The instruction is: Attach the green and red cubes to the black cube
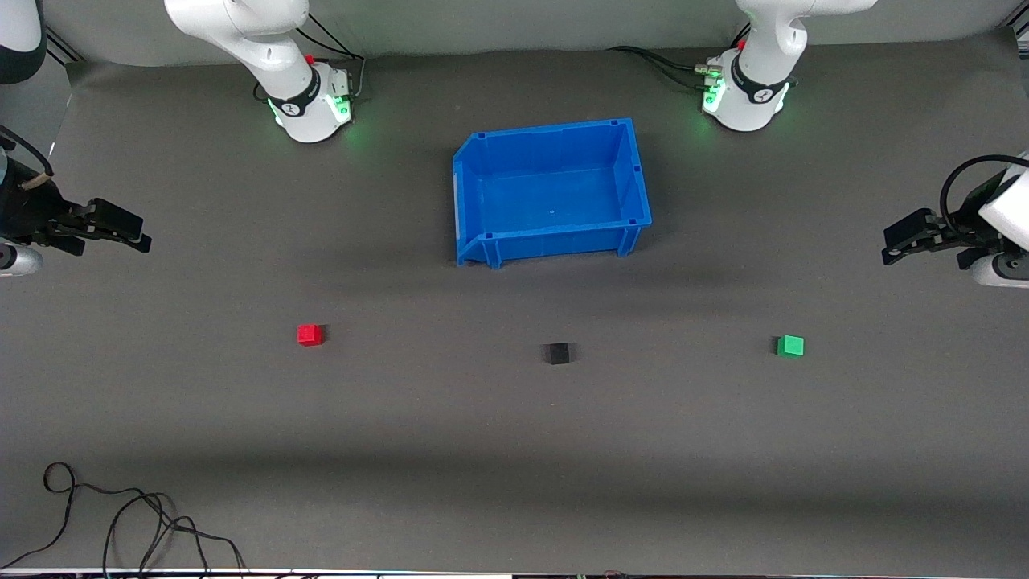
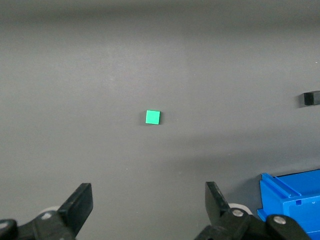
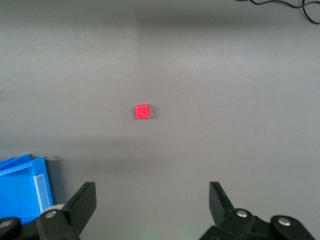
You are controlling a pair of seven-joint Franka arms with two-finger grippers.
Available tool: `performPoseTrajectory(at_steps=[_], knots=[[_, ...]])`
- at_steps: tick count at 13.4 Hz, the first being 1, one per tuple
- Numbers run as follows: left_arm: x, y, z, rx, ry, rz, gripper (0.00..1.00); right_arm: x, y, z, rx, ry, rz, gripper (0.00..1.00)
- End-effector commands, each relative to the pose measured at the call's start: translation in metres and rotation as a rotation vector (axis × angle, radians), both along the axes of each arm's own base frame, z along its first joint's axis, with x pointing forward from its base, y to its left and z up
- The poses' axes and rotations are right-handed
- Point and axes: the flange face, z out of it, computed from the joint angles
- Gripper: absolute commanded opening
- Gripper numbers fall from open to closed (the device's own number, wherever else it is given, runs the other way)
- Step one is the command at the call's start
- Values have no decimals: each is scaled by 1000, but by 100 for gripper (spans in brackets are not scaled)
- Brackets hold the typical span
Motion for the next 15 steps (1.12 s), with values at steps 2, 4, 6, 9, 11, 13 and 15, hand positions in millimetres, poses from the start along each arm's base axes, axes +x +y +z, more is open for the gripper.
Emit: performPoseTrajectory(at_steps=[2,4,6,9,11,13,15], knots=[[5,0,5,-12,-17,12,100,-3,-1,6,-13,-5,24,100],[5,1,5,-12,-16,13,100,-3,-2,5,-12,-4,24,100],[4,1,3,-10,-11,13,100,-3,-1,5,-12,-4,26,100],[5,2,-12,-13,-2,16,100,-2,-1,4,-12,-2,12,100],[8,4,-23,-12,-8,12,100,-1,-3,4,-11,-2,6,100],[19,5,-57,-5,12,24,99,1,-4,3,-12,-1,-70,100],[22,8,-93,11,4,23,99,6,-3,2,-19,-1,-263,100]])
